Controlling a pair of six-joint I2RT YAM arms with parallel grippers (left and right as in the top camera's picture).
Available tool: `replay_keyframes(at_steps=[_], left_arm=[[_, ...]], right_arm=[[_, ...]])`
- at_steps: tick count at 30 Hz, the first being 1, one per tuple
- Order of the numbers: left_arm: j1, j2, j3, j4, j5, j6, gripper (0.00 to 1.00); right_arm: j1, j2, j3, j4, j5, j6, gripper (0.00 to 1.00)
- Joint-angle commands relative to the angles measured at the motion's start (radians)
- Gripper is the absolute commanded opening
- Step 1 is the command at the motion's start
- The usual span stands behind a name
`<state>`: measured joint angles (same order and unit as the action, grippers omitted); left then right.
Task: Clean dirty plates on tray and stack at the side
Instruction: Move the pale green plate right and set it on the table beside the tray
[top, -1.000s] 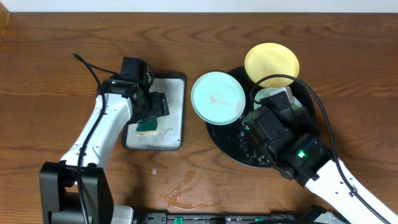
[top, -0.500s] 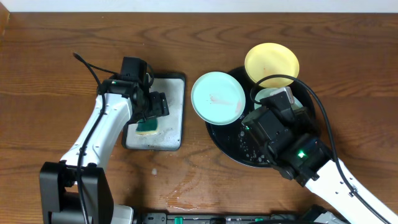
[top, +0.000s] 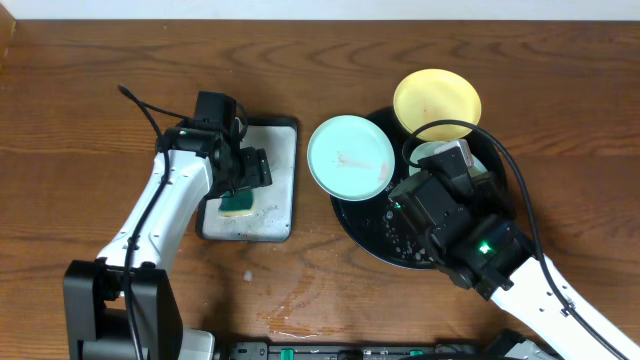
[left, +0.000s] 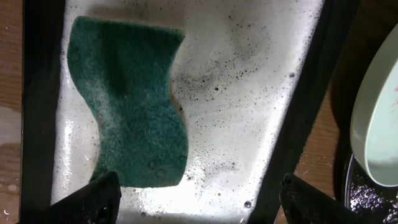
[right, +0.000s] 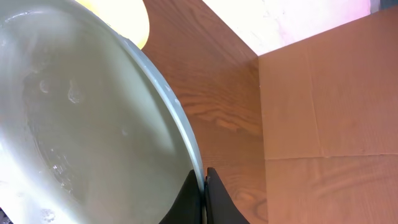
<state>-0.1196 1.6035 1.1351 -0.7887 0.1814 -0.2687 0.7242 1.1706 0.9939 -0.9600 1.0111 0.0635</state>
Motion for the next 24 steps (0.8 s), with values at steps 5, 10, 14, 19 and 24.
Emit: replay_keyframes(at_steps=[5, 10, 14, 19, 24], left_arm=[[0.002, -0.014, 0.002, -0.006, 0.002, 0.003, 0.82], [0.002, -0.014, 0.002, -0.006, 0.002, 0.003, 0.82], [0.002, -0.014, 0.002, -0.006, 0.002, 0.003, 0.82], [0.002, -0.014, 0.002, -0.006, 0.002, 0.003, 0.82], [0.002, -0.014, 0.002, -0.006, 0.002, 0.003, 0.82]], right_arm=[[0.005, -0.015, 0.016, 0.02, 0.034, 0.038, 0.01], [-0.003, -0.014, 0.016, 0.017, -0.001, 0.01, 0.01], [-0.032, -0.012, 0.016, 0.039, -0.163, 0.084, 0.01], [-0.057, -0.009, 0.016, 0.011, -0.03, 0.18, 0.01], [-0.085, -0.008, 0.016, 0.012, -0.029, 0.177, 0.01]])
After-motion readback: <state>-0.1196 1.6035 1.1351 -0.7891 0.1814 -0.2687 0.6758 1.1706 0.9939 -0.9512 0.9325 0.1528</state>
